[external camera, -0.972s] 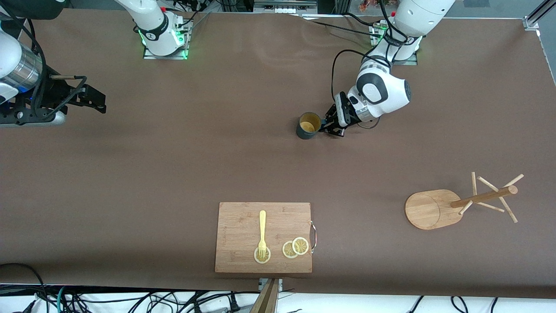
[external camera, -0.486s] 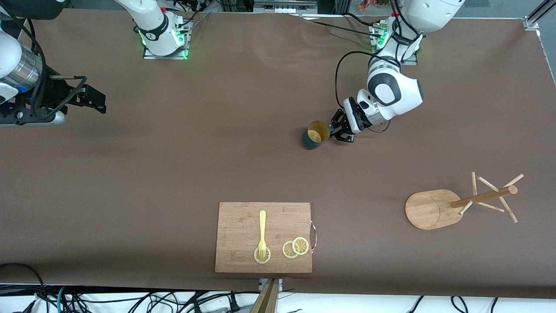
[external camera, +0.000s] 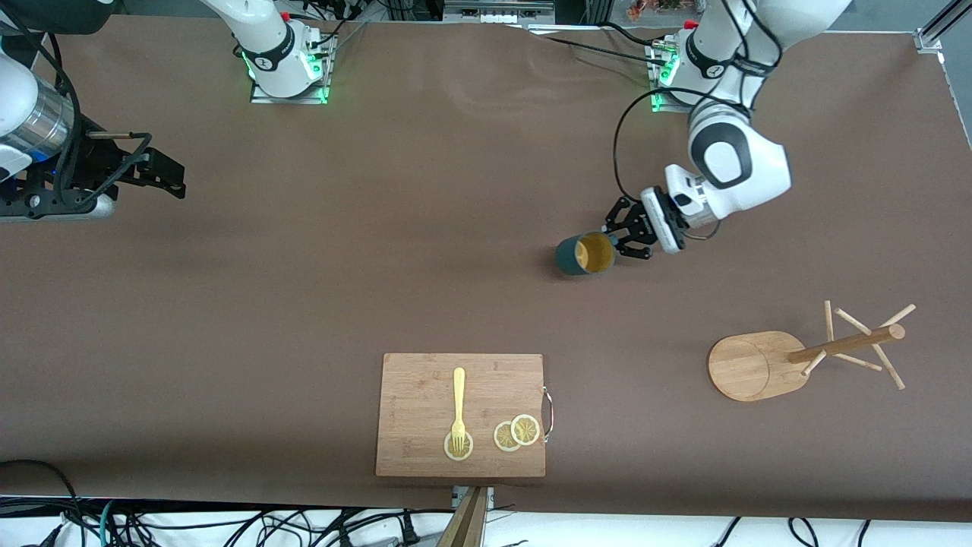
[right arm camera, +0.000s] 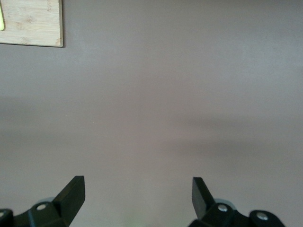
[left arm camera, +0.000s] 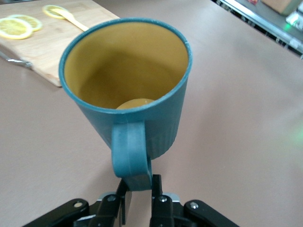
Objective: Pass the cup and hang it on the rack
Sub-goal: 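Lift the mug by its handle with the left gripper toward the rack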
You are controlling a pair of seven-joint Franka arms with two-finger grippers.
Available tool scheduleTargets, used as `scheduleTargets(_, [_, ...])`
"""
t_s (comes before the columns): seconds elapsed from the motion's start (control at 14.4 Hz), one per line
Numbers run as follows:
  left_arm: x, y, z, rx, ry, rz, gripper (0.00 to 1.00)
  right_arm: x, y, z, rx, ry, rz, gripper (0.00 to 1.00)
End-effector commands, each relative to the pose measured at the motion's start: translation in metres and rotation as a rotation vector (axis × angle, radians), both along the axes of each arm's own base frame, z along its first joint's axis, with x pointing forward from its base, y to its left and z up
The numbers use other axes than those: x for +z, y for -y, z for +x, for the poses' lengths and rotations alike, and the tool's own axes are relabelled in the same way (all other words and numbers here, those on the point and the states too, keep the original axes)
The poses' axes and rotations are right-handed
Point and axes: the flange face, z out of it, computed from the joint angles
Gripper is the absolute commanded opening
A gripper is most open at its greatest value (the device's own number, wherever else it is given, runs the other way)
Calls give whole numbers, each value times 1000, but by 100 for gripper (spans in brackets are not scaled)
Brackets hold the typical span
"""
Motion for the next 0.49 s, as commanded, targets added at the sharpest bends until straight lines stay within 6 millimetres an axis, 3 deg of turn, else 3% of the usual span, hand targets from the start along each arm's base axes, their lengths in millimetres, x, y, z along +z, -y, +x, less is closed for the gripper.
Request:
scheduleTargets(0.0, [32,-28,1,102,-123,-71,0,4,1,1,12,11,-3,100])
scheduleTargets(0.21, [48,-60,7,216,-262,-150,0,4,1,1,12,11,-2,100])
scheduleTargets(0.42, [62,-107,13,294,-357,-203,0,4,1,1,12,9,-4,100])
